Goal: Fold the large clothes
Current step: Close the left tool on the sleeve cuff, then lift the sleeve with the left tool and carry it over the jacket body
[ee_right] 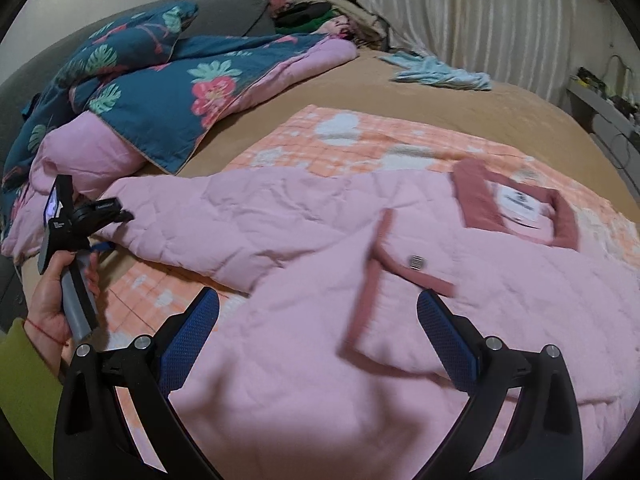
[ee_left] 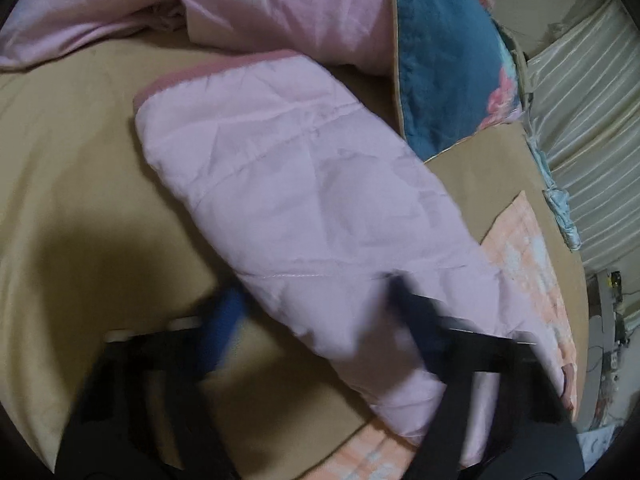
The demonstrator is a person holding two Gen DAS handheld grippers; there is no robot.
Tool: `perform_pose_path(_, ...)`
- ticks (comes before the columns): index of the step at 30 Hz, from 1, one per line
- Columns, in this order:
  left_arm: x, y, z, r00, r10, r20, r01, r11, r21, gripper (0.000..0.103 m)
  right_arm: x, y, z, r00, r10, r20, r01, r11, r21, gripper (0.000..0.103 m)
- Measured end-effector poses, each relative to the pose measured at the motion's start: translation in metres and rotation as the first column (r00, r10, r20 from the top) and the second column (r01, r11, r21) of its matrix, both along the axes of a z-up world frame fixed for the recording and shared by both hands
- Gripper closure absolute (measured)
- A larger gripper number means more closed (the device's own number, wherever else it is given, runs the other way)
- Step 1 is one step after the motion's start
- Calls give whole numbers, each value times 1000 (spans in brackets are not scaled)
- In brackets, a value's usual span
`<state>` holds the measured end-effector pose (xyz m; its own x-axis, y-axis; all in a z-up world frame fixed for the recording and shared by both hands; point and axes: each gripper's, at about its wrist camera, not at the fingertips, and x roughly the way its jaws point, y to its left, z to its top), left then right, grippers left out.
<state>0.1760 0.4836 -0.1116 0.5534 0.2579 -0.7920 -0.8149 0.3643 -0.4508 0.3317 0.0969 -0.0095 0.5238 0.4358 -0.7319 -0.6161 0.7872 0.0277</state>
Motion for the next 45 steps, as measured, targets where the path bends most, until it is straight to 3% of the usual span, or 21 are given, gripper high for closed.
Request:
perform_pose_path(3,1,-7,14,1000,-24,16,23,999,39,87,-5,-28,6,999,-36,24,36,999,5,4)
perform_pose_path(6,-1,-13,36,998,-41,55,36,996,84,94,-7,-53,11,997,-72,20,72,997,16,4)
perform_pose_path(12,-3,-30,83,989,-61,134,41,988,148,97,-13,-98,22,989,-147,24,146,988,42,4)
perform_pose_path(18,-8,-65,138,965,-132,228,76,968,239,97,-20,-130,37,983,-180,33,179,983,40,4)
perform_pose_path(22,-6,-96,170,951,-182,249,105,950,295,97,-30,-143,45,982,-174,72,173,985,12,4)
perform_pose_path(27,5,-128,200,945,-237,227,144,922,361,97,-36,-165,49,978,-201,52,198,979,52,4)
perform_pose_path(35,31,-193,244,914,-361,187,234,842,485,98,-43,-194,64,968,-243,60,236,965,113,4)
perform_pose_path(45,65,-283,261,833,-536,134,375,726,576,98,-40,-238,62,935,-351,47,344,931,121,4)
